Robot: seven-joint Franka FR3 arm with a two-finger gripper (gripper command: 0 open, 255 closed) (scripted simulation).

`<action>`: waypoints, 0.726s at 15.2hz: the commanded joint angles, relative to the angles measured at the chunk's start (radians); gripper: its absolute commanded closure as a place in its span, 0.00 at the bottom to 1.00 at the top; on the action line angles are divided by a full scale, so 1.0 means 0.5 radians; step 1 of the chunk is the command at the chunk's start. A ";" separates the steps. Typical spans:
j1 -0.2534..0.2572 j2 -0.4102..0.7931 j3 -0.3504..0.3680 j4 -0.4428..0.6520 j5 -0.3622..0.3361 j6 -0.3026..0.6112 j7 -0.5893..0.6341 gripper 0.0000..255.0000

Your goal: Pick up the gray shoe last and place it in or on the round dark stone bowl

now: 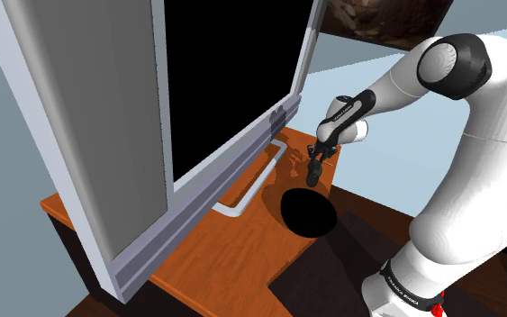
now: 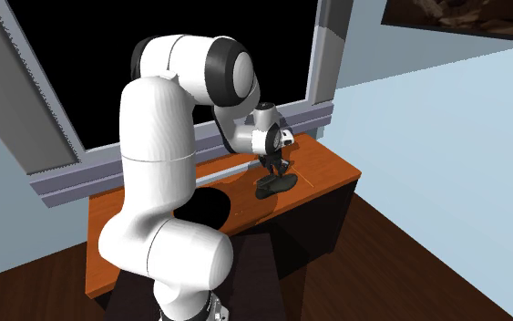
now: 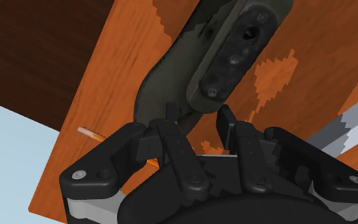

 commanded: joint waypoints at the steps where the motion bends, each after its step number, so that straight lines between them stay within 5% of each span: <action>1: 0.000 0.001 0.000 0.000 0.000 0.001 -0.001 1.00; 11: 0.011 -0.231 -0.006 0.016 -0.009 -0.245 -0.019 1.00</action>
